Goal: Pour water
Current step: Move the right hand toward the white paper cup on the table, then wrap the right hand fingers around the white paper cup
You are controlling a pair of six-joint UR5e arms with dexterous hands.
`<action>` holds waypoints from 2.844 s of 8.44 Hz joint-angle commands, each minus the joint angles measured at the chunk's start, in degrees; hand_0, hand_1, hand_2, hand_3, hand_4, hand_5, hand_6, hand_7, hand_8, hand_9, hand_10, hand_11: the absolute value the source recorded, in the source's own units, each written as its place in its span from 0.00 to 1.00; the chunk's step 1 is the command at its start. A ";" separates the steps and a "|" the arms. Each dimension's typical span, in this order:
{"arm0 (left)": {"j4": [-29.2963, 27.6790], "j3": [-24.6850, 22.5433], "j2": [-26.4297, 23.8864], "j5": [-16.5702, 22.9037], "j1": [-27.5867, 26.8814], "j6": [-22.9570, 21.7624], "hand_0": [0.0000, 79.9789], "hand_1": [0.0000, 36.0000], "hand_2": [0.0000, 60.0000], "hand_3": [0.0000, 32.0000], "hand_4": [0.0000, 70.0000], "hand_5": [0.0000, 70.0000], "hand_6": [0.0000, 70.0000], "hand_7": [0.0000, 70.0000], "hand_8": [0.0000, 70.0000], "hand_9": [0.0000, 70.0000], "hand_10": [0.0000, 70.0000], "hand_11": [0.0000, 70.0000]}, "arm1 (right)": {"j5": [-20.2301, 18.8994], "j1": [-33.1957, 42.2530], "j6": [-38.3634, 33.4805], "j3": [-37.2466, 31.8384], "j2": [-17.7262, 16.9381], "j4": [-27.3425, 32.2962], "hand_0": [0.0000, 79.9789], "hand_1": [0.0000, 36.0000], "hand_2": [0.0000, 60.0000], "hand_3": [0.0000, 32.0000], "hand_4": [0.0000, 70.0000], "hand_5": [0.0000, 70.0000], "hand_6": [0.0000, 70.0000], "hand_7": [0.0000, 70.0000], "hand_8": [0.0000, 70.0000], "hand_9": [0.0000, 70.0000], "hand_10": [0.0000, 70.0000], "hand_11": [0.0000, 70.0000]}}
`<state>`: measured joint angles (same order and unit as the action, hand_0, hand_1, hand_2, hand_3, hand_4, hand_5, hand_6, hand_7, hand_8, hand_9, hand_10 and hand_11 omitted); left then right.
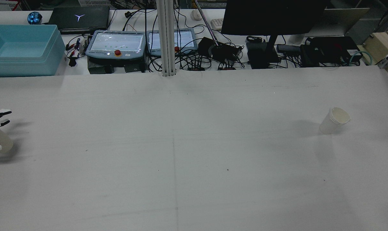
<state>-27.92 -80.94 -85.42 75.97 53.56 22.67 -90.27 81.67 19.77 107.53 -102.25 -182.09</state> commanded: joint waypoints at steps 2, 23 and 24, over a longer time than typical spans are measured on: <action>2.78 -3.08 0.26 -2.40 -0.03 -3.86 0.90 1.00 1.00 0.00 0.53 1.00 0.16 0.31 0.06 0.05 0.10 0.20 | 3.86 -6.61 1.94 -37.87 7.33 27.19 0.63 0.49 0.21 0.00 0.08 0.44 0.09 0.14 0.08 0.07 0.05 0.10; -2.84 -6.16 9.13 -6.01 -0.03 -6.32 0.80 1.00 1.00 0.00 0.46 1.00 0.14 0.30 0.06 0.05 0.11 0.20 | 17.32 -27.71 10.90 -19.67 14.10 3.34 1.00 1.00 1.00 0.00 0.23 1.00 0.66 0.94 0.62 0.82 0.60 0.89; -0.15 -9.82 9.13 -5.66 -0.03 -6.32 0.83 1.00 1.00 0.00 0.46 1.00 0.14 0.30 0.06 0.04 0.11 0.20 | 17.32 -27.27 10.47 -11.55 13.66 -1.90 1.00 1.00 1.00 0.00 0.24 1.00 0.65 0.89 0.59 0.78 0.59 0.88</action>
<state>-30.50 -86.96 -76.41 69.90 53.56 16.35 -72.92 53.86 30.85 84.51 -88.13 -176.35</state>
